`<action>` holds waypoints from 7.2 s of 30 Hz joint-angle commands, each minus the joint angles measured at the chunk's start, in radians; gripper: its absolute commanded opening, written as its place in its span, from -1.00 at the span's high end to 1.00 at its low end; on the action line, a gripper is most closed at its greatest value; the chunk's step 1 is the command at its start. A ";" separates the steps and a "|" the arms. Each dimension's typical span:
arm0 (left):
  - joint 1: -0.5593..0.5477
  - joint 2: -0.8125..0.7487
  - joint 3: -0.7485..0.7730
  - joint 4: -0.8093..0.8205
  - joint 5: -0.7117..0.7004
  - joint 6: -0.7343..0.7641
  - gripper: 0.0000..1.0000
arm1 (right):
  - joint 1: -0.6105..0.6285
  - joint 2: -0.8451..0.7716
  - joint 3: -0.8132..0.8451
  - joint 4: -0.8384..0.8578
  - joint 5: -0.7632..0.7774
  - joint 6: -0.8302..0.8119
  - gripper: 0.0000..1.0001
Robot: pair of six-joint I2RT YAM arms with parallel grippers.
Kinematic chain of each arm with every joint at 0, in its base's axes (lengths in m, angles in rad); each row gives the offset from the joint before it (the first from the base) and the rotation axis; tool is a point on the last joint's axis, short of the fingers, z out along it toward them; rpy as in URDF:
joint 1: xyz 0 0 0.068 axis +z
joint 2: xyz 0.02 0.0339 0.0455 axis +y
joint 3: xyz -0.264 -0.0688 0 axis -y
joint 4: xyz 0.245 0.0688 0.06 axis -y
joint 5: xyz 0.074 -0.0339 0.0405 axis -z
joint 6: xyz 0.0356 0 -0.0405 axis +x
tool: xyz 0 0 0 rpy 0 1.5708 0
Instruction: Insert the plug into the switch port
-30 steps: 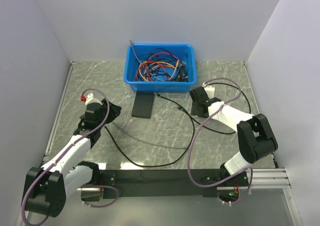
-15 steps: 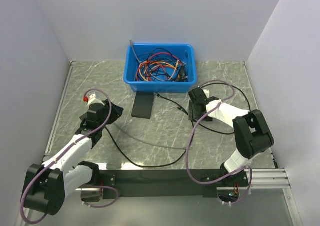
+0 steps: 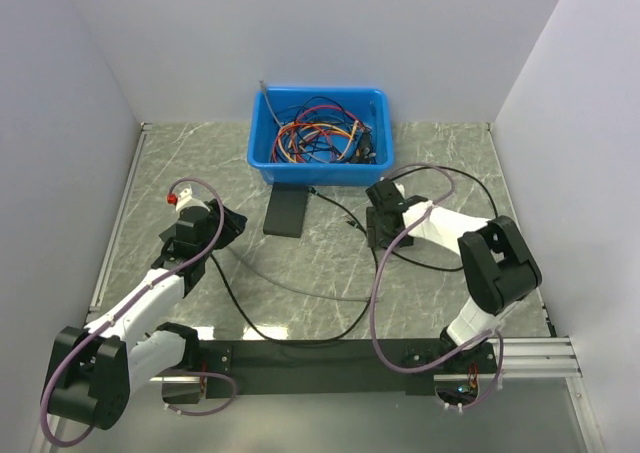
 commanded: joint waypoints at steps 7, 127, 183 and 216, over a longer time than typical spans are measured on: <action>-0.006 -0.021 -0.014 0.025 -0.028 0.002 -0.11 | 0.070 -0.214 -0.054 0.128 -0.030 0.085 -0.40; -0.160 0.103 -0.067 0.086 0.042 0.025 -0.11 | 0.119 0.066 0.039 0.363 0.108 0.062 0.14; -0.186 -0.121 -0.419 1.075 0.461 -0.066 -0.25 | 0.186 -0.029 -0.086 0.903 -1.136 0.159 1.00; -0.222 -0.247 -0.426 0.865 0.216 -0.029 -0.22 | 0.225 -0.053 -0.103 1.053 -1.237 0.254 1.00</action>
